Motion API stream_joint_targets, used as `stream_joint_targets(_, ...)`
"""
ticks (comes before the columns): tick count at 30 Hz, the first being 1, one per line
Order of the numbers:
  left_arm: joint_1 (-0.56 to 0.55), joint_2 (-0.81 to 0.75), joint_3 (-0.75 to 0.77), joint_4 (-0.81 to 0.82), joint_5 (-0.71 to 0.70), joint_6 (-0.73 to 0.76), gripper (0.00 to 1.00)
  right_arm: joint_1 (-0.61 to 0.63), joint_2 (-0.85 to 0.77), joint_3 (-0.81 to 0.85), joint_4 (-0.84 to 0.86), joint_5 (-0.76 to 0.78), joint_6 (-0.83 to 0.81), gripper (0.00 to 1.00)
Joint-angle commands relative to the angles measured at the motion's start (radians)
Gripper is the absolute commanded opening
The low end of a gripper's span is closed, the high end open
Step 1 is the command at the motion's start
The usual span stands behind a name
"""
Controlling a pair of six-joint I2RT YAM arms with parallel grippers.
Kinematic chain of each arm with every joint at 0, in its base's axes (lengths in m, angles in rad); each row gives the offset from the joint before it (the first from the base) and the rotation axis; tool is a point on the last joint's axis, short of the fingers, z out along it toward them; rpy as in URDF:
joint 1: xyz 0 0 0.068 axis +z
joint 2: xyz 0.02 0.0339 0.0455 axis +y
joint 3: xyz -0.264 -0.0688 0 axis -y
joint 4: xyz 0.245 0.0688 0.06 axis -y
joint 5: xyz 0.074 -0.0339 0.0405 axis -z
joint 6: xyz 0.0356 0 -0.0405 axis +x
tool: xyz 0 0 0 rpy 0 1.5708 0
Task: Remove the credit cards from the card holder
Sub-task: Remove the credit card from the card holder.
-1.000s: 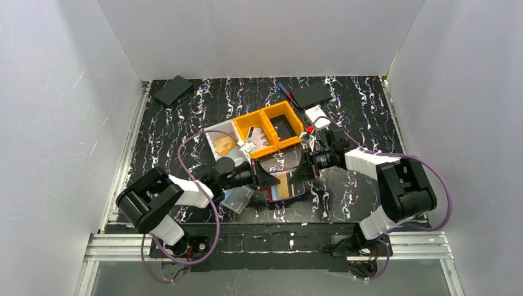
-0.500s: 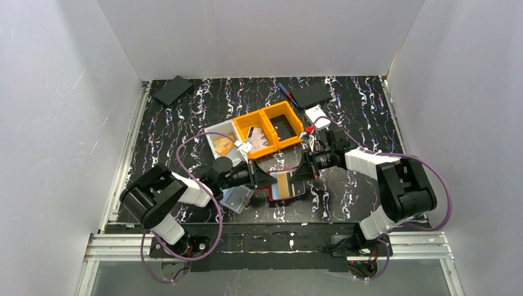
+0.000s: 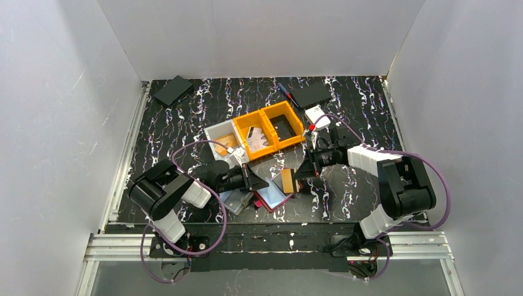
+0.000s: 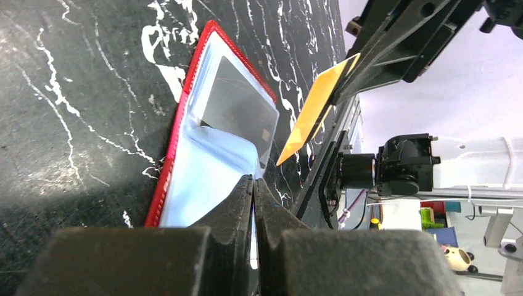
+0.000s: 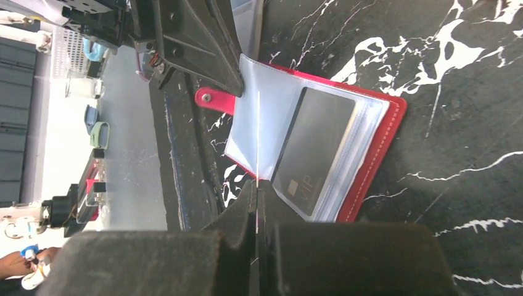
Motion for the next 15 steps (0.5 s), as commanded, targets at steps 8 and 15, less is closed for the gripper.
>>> stream_joint_targets(8,0.005,-0.258,-0.011,-0.269,-0.102,0.036,0.22,-0.035,-0.018,0.081,-0.142,-0.005,-0.157,0.01)
stream_joint_targets(15,-0.002,-0.718,0.007,-0.707,-0.256,0.19,0.47,-0.045,-0.036,0.1,-0.2,-0.041,-0.222,0.01)
